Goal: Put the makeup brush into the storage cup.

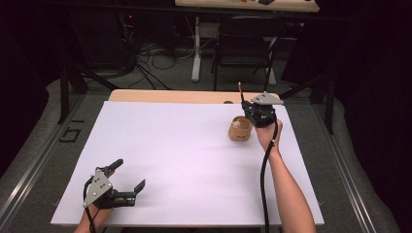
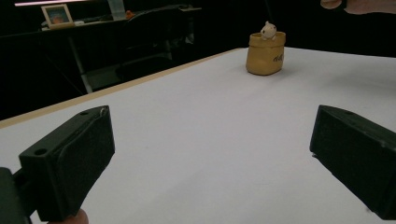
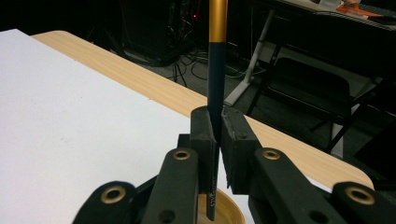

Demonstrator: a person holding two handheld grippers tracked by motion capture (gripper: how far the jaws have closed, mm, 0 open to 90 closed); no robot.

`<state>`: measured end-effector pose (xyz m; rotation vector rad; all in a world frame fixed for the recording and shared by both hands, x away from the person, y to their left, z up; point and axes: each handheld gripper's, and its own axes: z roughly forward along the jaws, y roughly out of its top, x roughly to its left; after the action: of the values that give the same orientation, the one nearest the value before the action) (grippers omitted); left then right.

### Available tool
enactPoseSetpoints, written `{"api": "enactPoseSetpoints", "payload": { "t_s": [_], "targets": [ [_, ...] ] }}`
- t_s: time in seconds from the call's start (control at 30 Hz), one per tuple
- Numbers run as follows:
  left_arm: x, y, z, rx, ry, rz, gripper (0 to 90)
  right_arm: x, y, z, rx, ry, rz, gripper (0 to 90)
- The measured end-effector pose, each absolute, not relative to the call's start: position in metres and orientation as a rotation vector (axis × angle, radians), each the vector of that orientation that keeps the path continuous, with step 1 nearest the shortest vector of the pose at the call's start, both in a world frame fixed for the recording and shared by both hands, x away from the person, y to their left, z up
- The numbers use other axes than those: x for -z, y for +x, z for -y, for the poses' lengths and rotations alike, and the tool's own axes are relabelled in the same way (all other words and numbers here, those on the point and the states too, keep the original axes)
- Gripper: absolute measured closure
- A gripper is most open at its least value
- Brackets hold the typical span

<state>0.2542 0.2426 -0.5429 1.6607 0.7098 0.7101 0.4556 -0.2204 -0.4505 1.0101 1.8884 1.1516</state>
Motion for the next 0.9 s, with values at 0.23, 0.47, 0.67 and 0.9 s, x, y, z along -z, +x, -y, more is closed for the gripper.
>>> {"api": "enactPoseSetpoints", "payload": {
  "t_s": [0.23,0.47,0.67,0.9],
  "targets": [
    [0.543,0.254,-0.243,-0.711,1.661,-0.709,0.1,0.457,0.46,0.22,-1.148,1.027,-1.9,83.9],
    [0.543,0.254,-0.243,-0.711,1.659,-0.71,0.1,0.462,0.464,0.22,-1.145,1.047,-1.907,83.9],
    [0.543,0.254,-0.243,-0.712,1.659,-0.712,0.1,0.465,0.465,0.221,-1.138,1.058,-1.918,83.9],
    [0.543,0.254,-0.243,-0.713,1.66,-0.71,0.1,0.468,0.467,0.222,-1.128,1.076,-1.936,83.9]
  ]
}}
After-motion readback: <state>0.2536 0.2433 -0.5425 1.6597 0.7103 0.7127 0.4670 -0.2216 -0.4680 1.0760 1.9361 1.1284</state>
